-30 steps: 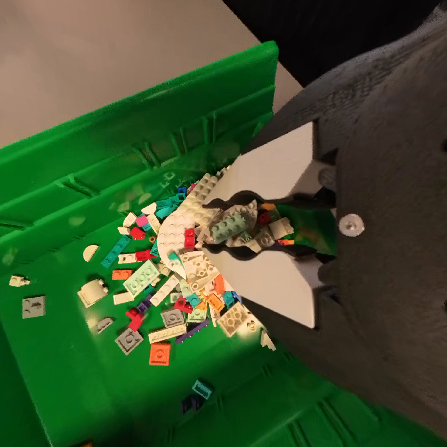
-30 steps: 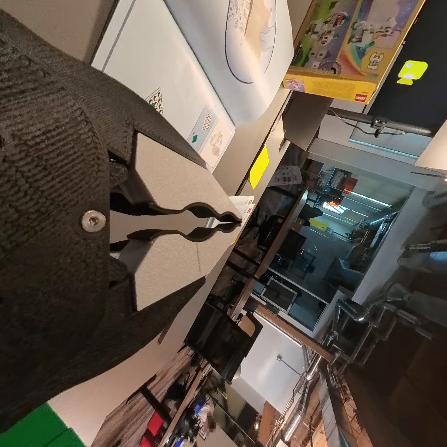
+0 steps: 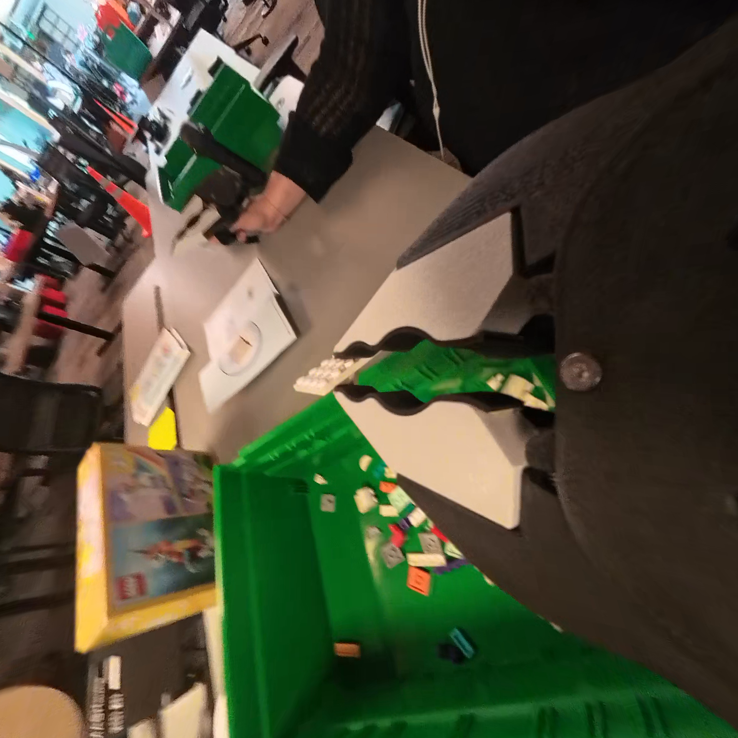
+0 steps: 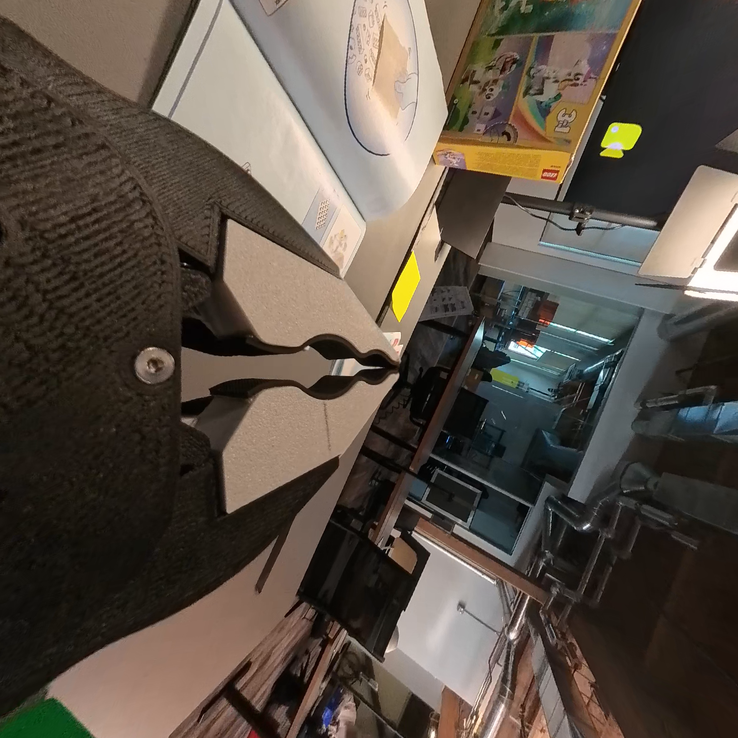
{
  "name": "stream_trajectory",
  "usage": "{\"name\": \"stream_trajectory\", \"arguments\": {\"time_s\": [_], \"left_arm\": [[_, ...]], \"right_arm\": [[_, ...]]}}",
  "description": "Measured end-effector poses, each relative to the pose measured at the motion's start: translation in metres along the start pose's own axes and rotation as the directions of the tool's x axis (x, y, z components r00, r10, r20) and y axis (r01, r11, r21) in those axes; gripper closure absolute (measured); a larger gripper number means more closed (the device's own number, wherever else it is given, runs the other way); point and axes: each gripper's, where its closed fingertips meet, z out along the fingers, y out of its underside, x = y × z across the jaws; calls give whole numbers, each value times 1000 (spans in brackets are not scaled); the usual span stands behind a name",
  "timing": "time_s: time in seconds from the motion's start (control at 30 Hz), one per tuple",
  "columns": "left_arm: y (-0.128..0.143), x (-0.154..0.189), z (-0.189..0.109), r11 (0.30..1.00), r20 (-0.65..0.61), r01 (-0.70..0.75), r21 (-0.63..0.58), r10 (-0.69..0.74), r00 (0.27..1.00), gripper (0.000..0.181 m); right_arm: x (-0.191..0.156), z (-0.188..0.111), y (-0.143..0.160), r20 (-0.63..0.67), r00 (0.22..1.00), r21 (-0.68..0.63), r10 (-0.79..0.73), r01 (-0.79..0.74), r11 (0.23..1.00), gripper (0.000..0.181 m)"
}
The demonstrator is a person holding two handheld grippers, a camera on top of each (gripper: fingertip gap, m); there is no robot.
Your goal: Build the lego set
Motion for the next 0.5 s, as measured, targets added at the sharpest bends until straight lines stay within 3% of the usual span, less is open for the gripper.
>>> {"name": "stream_trajectory", "arguments": {"time_s": [0.2,0.33,0.43,0.5], "left_arm": [[-11,93,35,990,-142,-111,85,122,982,169],[15,145,89,996,-308,-71,55,84,948,170],[46,181,141,998,-464,31,-61,-56,884,169],[65,193,176,988,-492,68,-140,-129,861,169]], "right_arm": [[0,-4,-6,20,999,41,45,-45,998,181],[3,-8,-10,22,997,66,79,-81,995,181],[3,-10,-13,30,995,82,96,-99,992,181],[3,-11,-15,33,996,89,87,-90,992,181]]}}
